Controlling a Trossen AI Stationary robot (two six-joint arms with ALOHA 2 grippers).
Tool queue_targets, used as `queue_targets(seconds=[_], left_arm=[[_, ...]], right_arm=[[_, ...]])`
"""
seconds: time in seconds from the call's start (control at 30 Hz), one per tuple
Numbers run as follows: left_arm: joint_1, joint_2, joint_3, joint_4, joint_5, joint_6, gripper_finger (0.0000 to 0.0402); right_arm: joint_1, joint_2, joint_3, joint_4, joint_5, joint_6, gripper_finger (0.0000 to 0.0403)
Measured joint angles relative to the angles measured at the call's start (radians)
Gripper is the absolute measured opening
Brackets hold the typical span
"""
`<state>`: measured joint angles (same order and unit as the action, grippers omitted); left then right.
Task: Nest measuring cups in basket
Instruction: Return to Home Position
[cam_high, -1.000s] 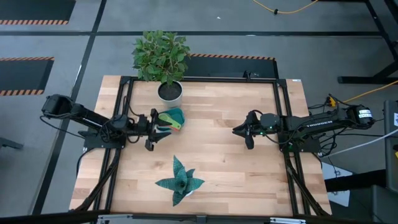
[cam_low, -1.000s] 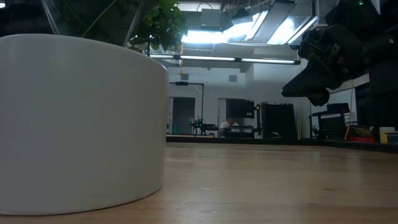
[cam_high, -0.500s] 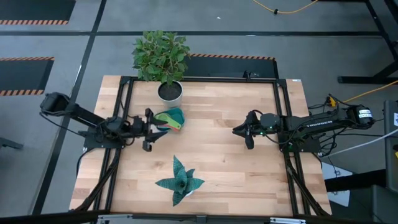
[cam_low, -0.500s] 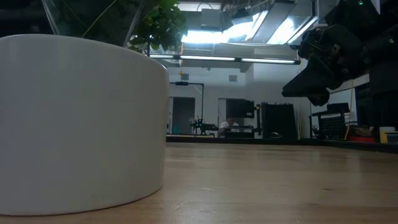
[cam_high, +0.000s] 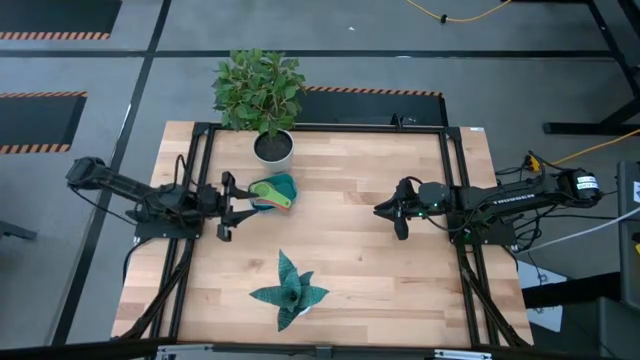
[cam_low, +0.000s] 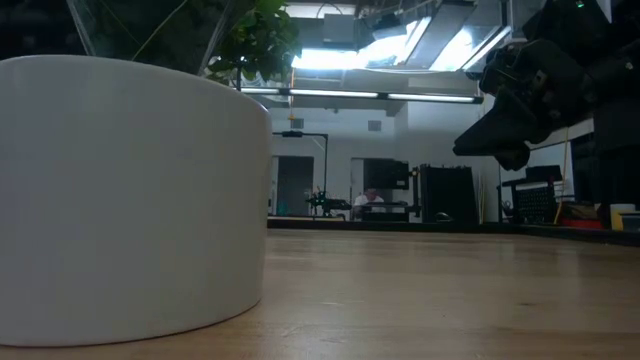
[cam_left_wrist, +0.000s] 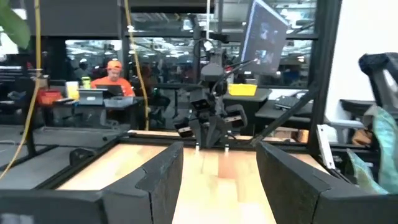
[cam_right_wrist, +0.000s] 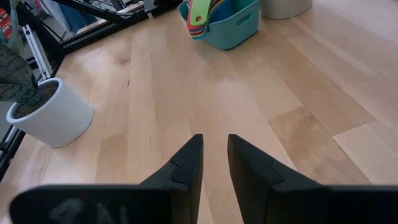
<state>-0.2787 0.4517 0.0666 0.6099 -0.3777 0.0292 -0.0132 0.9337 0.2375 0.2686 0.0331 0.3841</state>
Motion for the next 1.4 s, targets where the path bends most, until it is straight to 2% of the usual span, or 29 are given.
queue_targets(seconds=[0.23, 0.57, 0.73, 0.93, 1.3, 1.4], left_arm=[[0.123, -0.146, 0.0, -0.145, 0.246, 0.007, 0.0198], [0.326, -0.252, 0.0, -0.316, 0.433, -0.019, 0.0198], [0.362, -0.318, 0.0, -0.397, 0.407, -0.019, 0.0198], [0.366, -0.452, 0.001, -0.477, 0.424, 0.0, 0.0198], [0.366, -0.45, -0.044, -0.474, 0.358, -0.044, 0.0198], [0.366, -0.449, -0.058, -0.481, 0.346, -0.07, 0.0198]], right_arm=[[0.0, 0.0, 0.0, 0.001, 0.0, 0.0, 0.008], [0.0, 0.0, 0.0, 0.002, 0.0, 0.0, 0.008], [0.0, 0.0, 0.0, 0.0, 0.0, 0.0, 0.008], [0.0, 0.0, 0.0, 0.002, 0.0, 0.0, 0.008], [0.0, 0.0, 0.0, 0.016, -0.001, 0.022, 0.008], [0.0, -0.012, 0.0, 0.048, -0.037, 0.009, 0.008]])
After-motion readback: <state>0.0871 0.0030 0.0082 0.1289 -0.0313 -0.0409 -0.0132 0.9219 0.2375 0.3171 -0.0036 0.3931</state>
